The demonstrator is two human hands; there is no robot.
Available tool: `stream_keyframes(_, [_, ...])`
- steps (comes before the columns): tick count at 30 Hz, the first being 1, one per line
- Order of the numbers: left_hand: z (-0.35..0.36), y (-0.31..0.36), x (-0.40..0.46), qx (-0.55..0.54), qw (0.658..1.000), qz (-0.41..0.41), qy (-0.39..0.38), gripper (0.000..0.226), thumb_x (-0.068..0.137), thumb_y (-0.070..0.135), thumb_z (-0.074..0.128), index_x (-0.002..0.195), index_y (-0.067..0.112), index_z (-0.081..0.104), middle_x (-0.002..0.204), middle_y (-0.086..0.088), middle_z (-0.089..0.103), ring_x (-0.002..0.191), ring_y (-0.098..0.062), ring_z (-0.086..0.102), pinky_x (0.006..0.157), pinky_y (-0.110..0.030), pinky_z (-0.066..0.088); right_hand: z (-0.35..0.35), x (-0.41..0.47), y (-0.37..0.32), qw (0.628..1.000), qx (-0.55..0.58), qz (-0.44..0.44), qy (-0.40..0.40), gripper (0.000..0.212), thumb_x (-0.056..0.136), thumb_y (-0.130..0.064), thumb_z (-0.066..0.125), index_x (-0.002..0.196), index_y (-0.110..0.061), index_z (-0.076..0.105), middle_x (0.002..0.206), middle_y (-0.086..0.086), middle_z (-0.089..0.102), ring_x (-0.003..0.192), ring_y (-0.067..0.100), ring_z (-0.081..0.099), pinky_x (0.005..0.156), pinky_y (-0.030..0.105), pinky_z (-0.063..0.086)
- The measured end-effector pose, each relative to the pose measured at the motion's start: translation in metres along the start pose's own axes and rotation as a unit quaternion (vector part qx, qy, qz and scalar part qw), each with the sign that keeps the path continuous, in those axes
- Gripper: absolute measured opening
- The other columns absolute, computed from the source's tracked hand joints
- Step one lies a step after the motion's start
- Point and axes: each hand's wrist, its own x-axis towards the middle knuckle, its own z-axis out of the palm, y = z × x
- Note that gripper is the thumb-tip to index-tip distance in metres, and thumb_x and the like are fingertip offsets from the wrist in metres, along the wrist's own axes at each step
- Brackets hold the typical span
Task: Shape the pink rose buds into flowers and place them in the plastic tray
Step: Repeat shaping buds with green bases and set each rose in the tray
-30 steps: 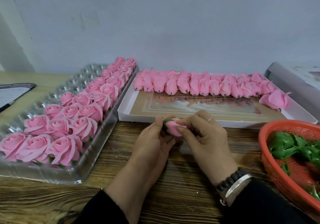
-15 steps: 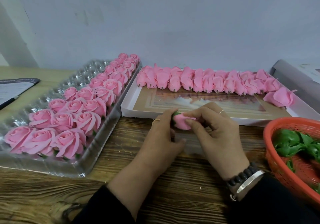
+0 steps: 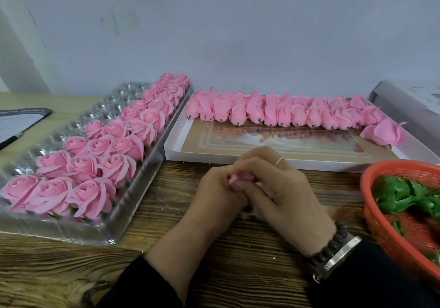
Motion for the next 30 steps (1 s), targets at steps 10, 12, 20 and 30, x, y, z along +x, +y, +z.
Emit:
stream_keyframes(10, [0.001,0.004,0.009,-0.524,0.835,-0.128,0.111,0.018,0.071,0.021,0.061,0.084,0.009,0.065,0.091,-0.008,0.068,0.085,-0.019,0.062,0.078,-0.029,0.047,0.020,-0.005,0.002,0.985,0.092,0.142,0.021,0.048,0.074,0.001,0.065,0.092,-0.038,0.043,0.094,-0.012,0.056,0.089,0.001,0.057,0.075,0.007,0.044])
stream_keyframes(12, [0.002,0.005,0.008,-0.547,0.818,-0.157,0.085,0.024,0.074,0.026,0.061,0.093,0.011,0.067,0.090,-0.006,0.069,0.082,-0.018,0.066,0.079,-0.031,0.052,0.025,-0.005,0.001,0.987,0.083,0.136,0.003,0.052,0.073,-0.008,0.072,0.092,-0.044,0.039,0.095,-0.015,0.054,0.090,-0.001,0.056,0.073,0.007,0.045])
stream_keyframes(20, [0.010,0.010,0.003,-0.581,0.798,-0.157,0.026,0.026,0.058,0.030,0.070,0.076,0.011,0.074,0.076,-0.007,0.070,0.073,-0.018,0.070,0.065,-0.030,0.058,0.025,-0.004,0.002,0.990,0.016,0.132,0.039,0.036,0.072,-0.017,0.071,0.090,-0.032,0.043,0.089,-0.010,0.054,0.080,0.002,0.052,0.073,0.016,0.043])
stream_keyframes(30, [0.004,0.005,0.006,-0.563,0.807,-0.176,-0.018,0.047,0.059,0.032,0.071,0.094,0.001,0.072,0.101,-0.018,0.067,0.101,-0.029,0.064,0.090,-0.039,0.052,0.016,0.000,0.005,0.921,0.304,0.243,-0.005,0.018,0.077,-0.005,0.072,0.087,-0.013,0.060,0.072,-0.012,0.066,0.069,0.011,0.061,0.067,0.023,0.052])
